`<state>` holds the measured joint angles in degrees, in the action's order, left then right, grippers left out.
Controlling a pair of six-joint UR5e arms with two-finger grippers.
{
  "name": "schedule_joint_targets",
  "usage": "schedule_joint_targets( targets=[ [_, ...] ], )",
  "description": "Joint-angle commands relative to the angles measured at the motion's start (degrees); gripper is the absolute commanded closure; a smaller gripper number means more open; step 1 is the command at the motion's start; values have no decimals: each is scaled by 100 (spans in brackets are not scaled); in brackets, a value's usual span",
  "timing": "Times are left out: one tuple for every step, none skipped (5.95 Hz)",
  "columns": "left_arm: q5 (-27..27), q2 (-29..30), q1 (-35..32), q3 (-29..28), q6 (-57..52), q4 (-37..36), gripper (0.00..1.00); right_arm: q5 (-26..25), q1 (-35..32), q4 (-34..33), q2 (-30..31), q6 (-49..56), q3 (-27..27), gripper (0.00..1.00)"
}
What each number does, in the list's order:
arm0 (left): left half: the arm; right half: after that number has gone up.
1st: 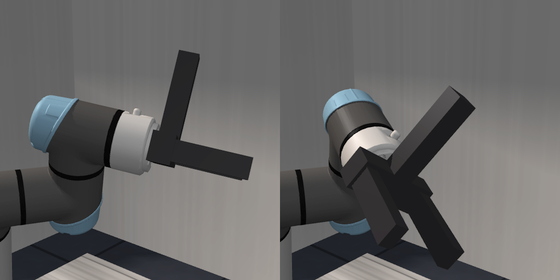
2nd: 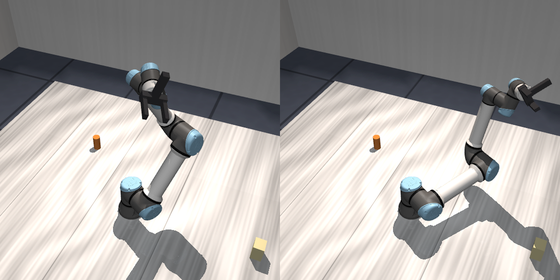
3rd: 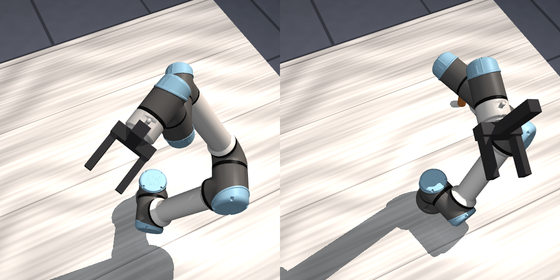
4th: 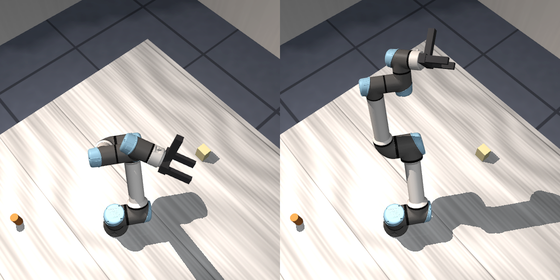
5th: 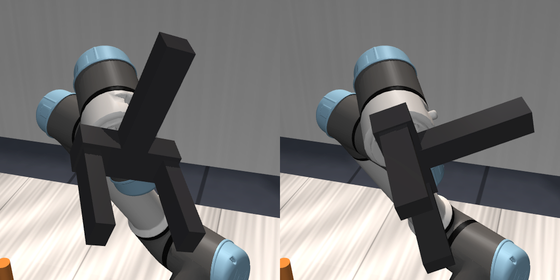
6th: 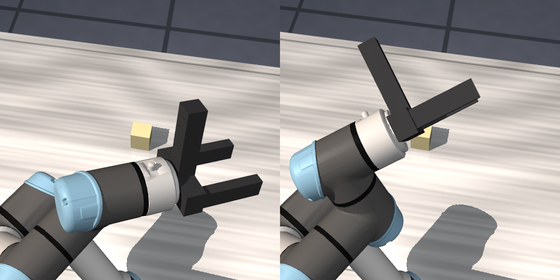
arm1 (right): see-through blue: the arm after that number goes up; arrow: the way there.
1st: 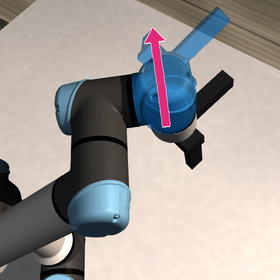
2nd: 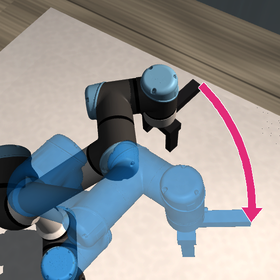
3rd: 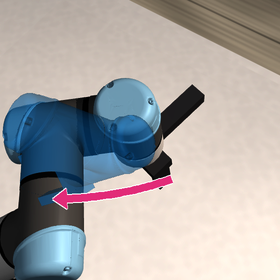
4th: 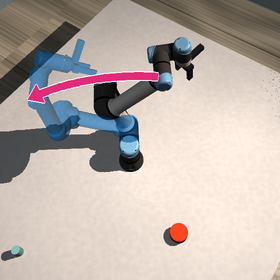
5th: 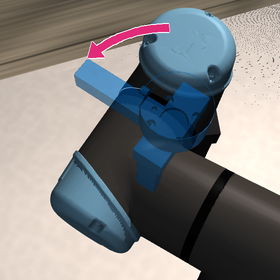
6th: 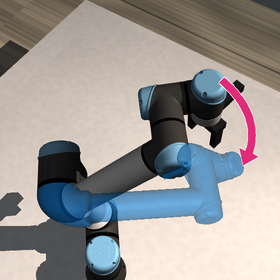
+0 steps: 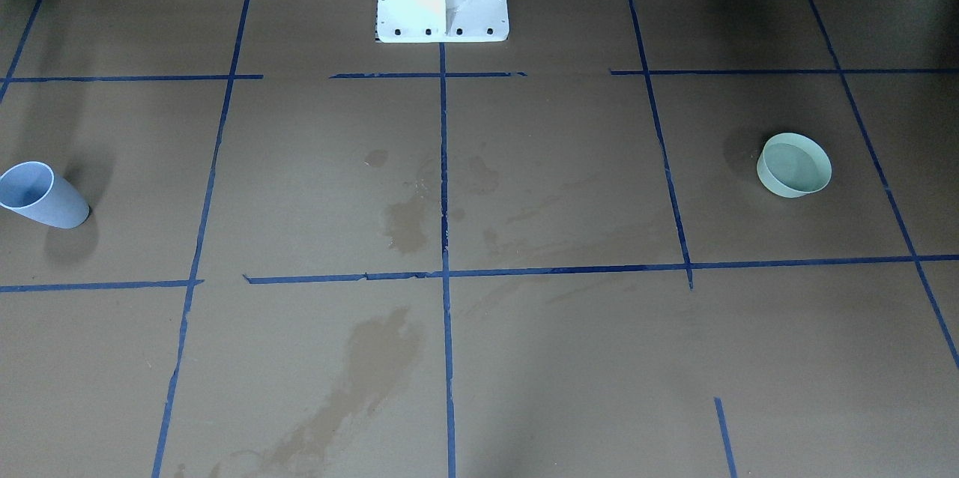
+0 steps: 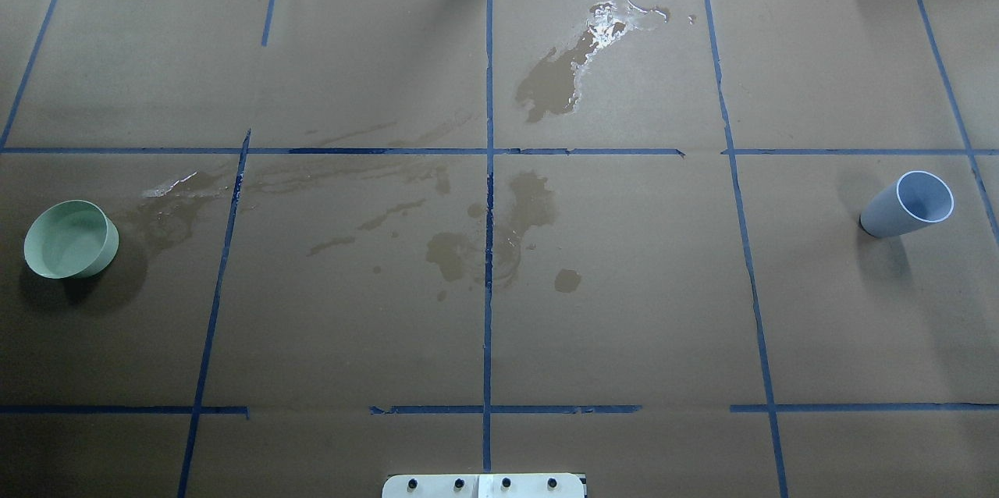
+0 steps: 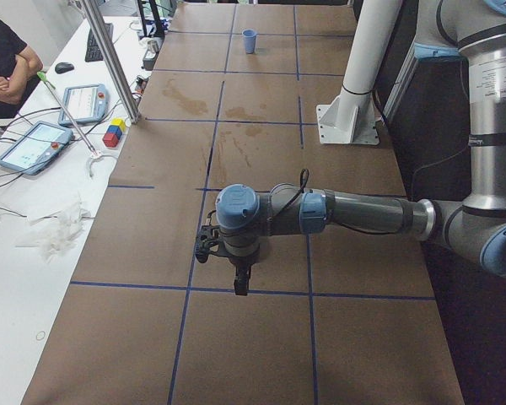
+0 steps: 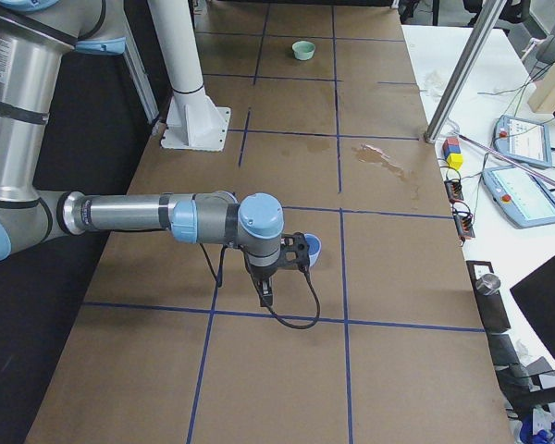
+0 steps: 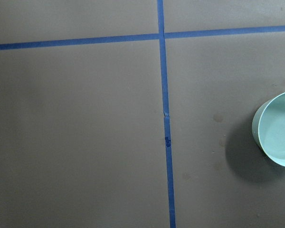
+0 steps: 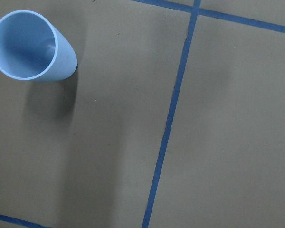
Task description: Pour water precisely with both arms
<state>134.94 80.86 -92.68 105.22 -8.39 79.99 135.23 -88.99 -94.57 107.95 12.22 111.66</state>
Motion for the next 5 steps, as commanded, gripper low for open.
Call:
schedule_joint_targets(
  targets=[
    [-20,0,4,60,4,-1,0,-57,-4,9,-11,9,5,0],
    [-29,-9,4,78,-14,-1,0,-58,-4,9,15,9,31,0],
    [-29,-35,4,95,-23,-1,0,-58,-4,0,7,9,32,0],
    [-29,-70,-5,121,-31,-1,0,-67,-4,9,-2,9,32,0],
    [-3,-70,4,122,-14,-10,0,-49,-13,0,15,9,40,0]
  ],
)
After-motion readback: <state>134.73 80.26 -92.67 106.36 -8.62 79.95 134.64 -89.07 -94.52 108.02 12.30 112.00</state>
